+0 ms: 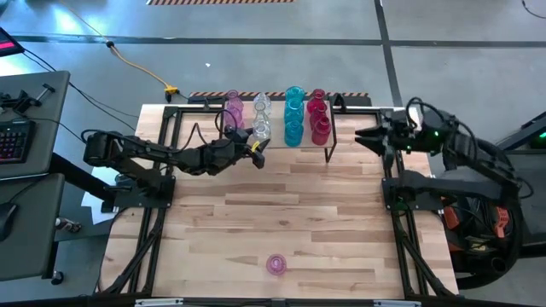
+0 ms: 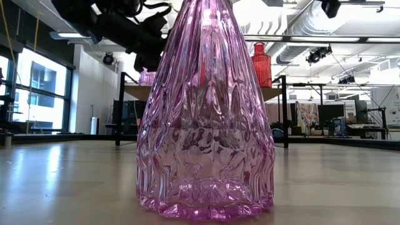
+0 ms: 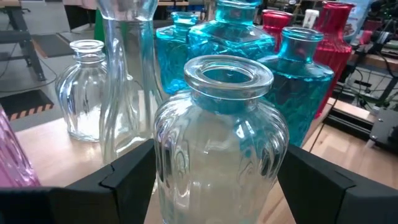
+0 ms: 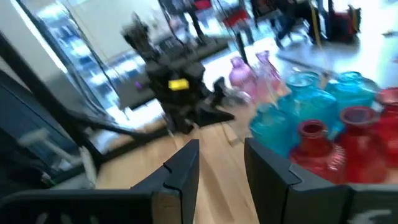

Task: Sort vases onto shelf
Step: Put the transparent vase on the shelf aligned with the other transparent vases

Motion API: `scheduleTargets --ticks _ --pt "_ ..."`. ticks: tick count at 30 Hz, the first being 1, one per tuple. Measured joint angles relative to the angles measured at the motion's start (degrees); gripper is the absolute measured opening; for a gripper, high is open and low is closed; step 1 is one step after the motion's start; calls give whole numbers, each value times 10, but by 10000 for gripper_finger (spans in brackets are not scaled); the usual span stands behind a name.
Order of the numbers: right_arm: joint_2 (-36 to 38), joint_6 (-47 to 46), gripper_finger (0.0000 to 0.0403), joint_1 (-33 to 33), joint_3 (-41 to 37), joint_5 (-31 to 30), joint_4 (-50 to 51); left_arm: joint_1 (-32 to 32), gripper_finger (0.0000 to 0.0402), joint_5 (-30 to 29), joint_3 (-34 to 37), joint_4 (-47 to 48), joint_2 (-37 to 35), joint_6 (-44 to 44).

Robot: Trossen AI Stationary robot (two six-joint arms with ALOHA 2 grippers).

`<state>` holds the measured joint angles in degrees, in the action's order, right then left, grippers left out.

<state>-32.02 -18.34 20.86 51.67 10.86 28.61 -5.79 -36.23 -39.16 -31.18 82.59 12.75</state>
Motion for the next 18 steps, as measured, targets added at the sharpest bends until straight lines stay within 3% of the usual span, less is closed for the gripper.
scheduleTargets --ticks 6,12,18 --pt "75 -17 108 0 -139 59 -148 -2 276 11 0 1 0 0" --pt "109 -39 108 0 -244 61 -247 -2 276 11 0 17 0 1" --pt "111 -52 108 0 -298 59 -294 -2 276 11 -1 19 0 0"
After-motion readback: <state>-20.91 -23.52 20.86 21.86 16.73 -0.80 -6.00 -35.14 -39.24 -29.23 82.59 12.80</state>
